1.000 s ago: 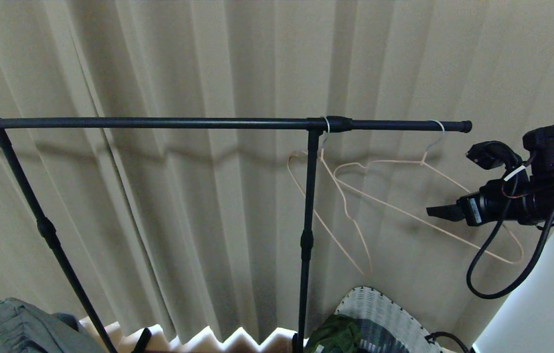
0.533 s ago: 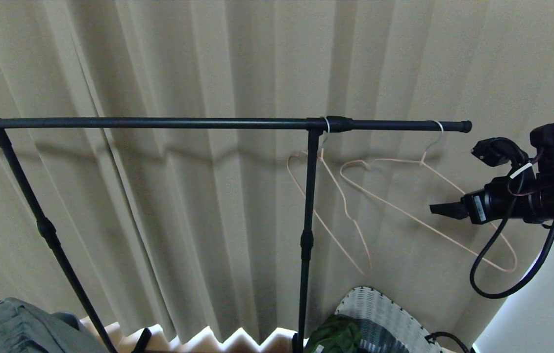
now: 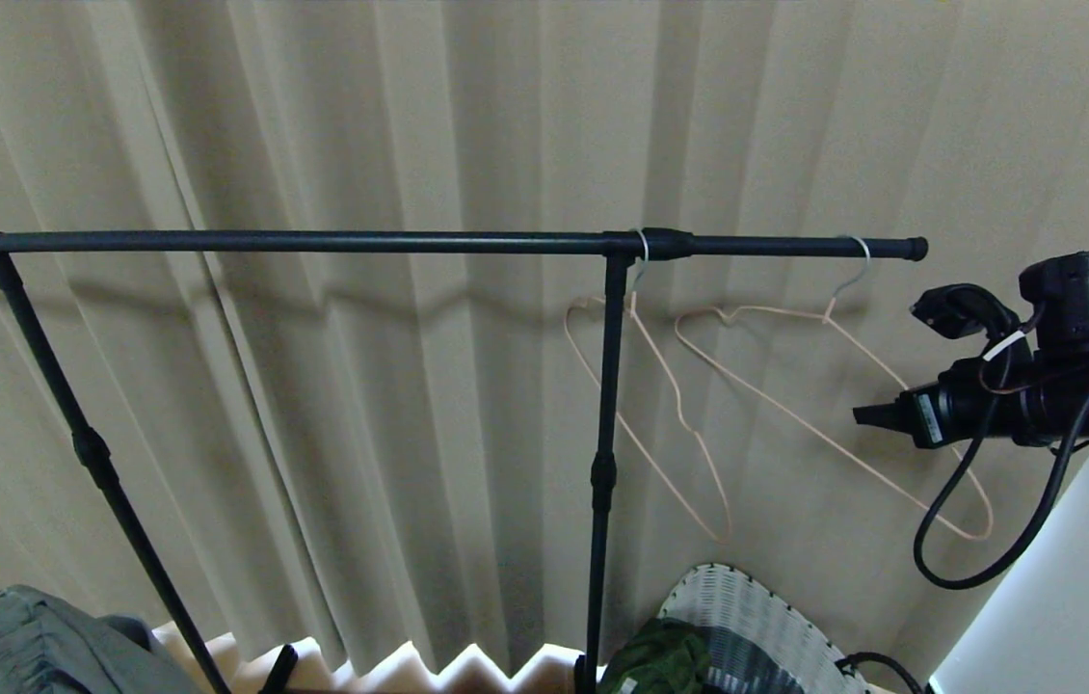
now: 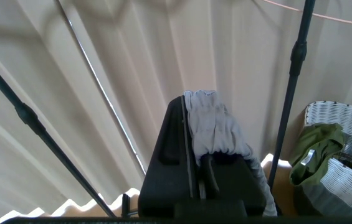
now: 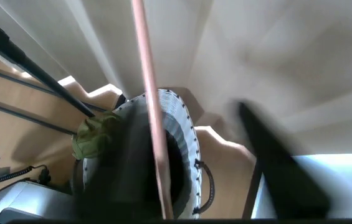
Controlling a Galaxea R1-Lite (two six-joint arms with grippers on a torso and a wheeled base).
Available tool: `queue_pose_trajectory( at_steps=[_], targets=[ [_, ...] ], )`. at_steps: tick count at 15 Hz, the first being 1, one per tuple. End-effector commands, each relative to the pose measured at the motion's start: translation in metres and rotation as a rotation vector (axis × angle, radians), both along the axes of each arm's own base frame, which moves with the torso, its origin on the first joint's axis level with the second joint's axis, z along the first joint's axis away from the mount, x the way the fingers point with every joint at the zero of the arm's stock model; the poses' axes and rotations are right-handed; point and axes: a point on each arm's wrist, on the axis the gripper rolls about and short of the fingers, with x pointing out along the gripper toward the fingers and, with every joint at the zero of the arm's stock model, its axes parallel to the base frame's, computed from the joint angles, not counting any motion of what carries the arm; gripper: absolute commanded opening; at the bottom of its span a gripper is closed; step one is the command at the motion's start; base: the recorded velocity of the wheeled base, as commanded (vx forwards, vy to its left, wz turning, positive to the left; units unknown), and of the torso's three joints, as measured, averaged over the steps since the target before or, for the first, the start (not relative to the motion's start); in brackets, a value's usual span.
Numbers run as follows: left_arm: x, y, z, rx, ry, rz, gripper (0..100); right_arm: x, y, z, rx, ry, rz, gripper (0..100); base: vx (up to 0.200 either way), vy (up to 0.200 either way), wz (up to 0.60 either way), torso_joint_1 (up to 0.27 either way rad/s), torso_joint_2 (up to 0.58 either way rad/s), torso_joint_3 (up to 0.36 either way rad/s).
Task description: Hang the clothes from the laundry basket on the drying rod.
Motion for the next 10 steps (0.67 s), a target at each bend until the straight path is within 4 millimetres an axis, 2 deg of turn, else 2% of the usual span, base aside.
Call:
queue_pose_trajectory(
  at_steps=[1, 6, 10],
  targets=[
    [0.0, 0.0, 0.0, 0.0, -0.003, 0.0, 0, 0.001, 0.0, -0.001, 0.0, 0.004, 0.002, 0, 0.0, 0.0, 0.0, 0.0, 0.0, 0.0],
    [-0.001, 0.0, 0.001, 0.0, -0.007, 0.0, 0, -0.002, 0.0, 0.002, 0.001, -0.007, -0.001, 0, 0.0, 0.0, 0.0, 0.0, 0.0, 0.0],
    [-0.001, 0.0, 0.002, 0.0, -0.013, 0.0, 0, -0.021, 0.001, 0.019, 0.007, -0.066, 0.0, 0, 0.0, 0.0, 0.0, 0.0, 0.0, 0.0]
  ],
)
